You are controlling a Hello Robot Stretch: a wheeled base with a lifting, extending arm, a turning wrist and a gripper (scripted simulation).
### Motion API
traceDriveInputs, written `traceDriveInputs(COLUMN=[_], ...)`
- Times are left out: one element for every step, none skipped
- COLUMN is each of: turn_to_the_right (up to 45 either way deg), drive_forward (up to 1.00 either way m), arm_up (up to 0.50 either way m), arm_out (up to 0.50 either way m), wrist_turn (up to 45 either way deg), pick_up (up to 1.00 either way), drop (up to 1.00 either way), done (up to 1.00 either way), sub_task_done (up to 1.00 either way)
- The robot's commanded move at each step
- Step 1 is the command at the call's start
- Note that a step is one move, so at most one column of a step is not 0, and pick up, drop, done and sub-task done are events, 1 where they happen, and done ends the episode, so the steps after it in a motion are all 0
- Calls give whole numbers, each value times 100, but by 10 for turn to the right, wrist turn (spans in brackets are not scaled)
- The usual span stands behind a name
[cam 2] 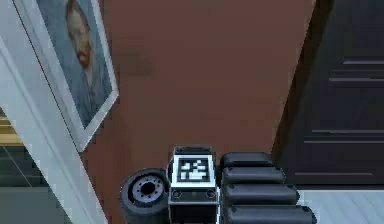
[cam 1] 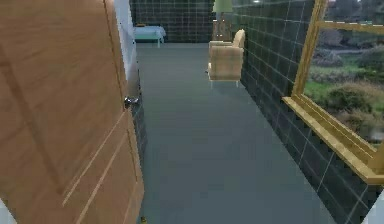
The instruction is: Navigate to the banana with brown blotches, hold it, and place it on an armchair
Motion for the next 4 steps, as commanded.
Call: traceDriveInputs(turn_to_the_right=[0, 0, -30, 0], drive_forward=[100, 40, 0, 100], arm_up=[0, 0, 0, 0], arm_out=[0, 0, 0, 0], wrist_turn=[0, 0, 0, 0], pick_up=[0, 0, 0, 0], drop=[0, 0, 0, 0], done=[0, 0, 0, 0], sub_task_done=[0, 0, 0, 0])
